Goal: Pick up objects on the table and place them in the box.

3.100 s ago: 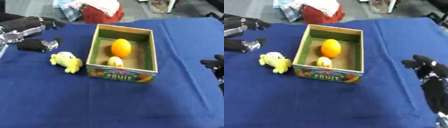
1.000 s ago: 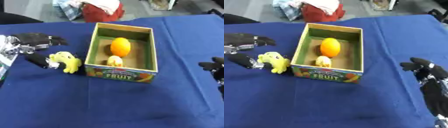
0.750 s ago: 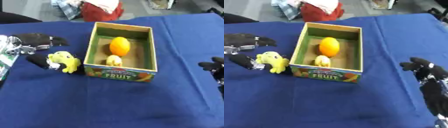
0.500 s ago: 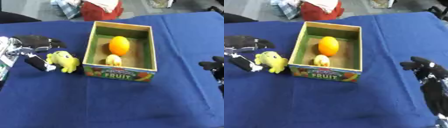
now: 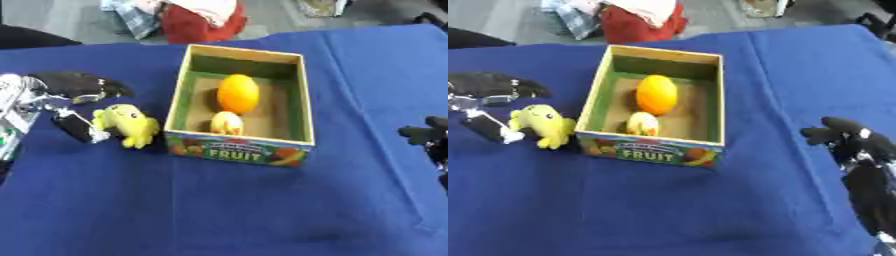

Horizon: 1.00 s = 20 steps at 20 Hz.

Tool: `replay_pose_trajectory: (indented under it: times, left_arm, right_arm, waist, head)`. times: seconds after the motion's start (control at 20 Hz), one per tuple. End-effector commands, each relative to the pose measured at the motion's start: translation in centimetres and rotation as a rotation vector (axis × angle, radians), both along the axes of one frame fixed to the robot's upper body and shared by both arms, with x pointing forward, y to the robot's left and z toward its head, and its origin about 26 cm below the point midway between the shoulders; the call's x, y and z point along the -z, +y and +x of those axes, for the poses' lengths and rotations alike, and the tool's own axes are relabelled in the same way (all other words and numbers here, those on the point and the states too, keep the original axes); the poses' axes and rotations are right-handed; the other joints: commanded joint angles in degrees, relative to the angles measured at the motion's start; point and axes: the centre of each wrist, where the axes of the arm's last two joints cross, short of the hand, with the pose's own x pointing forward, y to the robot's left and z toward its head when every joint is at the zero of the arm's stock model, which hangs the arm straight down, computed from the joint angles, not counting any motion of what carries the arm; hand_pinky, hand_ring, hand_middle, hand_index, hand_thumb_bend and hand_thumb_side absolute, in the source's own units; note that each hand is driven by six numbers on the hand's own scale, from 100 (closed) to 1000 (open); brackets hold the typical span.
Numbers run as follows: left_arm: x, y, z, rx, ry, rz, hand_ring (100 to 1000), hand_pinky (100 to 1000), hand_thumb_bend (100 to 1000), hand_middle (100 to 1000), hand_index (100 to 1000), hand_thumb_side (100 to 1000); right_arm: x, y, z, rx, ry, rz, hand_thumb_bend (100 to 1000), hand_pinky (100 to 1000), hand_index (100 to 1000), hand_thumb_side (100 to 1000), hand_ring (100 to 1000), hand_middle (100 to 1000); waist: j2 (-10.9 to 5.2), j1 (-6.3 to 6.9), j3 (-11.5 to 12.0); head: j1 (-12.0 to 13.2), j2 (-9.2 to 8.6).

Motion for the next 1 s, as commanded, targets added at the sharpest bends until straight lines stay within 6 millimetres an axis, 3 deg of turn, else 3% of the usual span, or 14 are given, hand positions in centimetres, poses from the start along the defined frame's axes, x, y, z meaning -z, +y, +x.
replay_pose_trajectory:
  times: [0.05,0.55,0.7,1.0]
  left_arm:
    - [-1.08,0.45,0.24,0.022,0.012,0.052,898,869,218,933,1000,509]
    - [-0.36,0.56,0.59,0.034,0.036,0.077,877,854,207,885,1000,510]
    - [-0.44,0.61,0.61,0.037,0.021,0.062,852,830,178,835,962,454]
    - [-0.77,0.63,0.55,0.052,-0.065,-0.045,735,723,100,671,793,286]
  right_arm:
    - [-0.71,0.09,0.0,-0.007,-0.026,-0.016,100,961,835,1000,791,597]
    - [-0.65,0.38,0.06,-0.006,-0.02,-0.012,100,962,834,1000,789,592]
    - [-0.61,0.41,0.05,-0.005,-0.018,-0.012,100,962,833,1000,789,591]
    - [-0.55,0.44,0.03,-0.003,-0.013,-0.01,100,962,832,1000,788,589]
  waist:
    - [-0.7,-0.09,-0.2]
    - [-0.02,-0.37,-0.6]
    - [0.03,-0.46,-0.6]
    - [0.02,-0.62,-0.6]
  head:
    - [0.3,-0.84]
    - [0.7,-0.8]
    - [0.8,-0.7]
    - [1.0,-0.68]
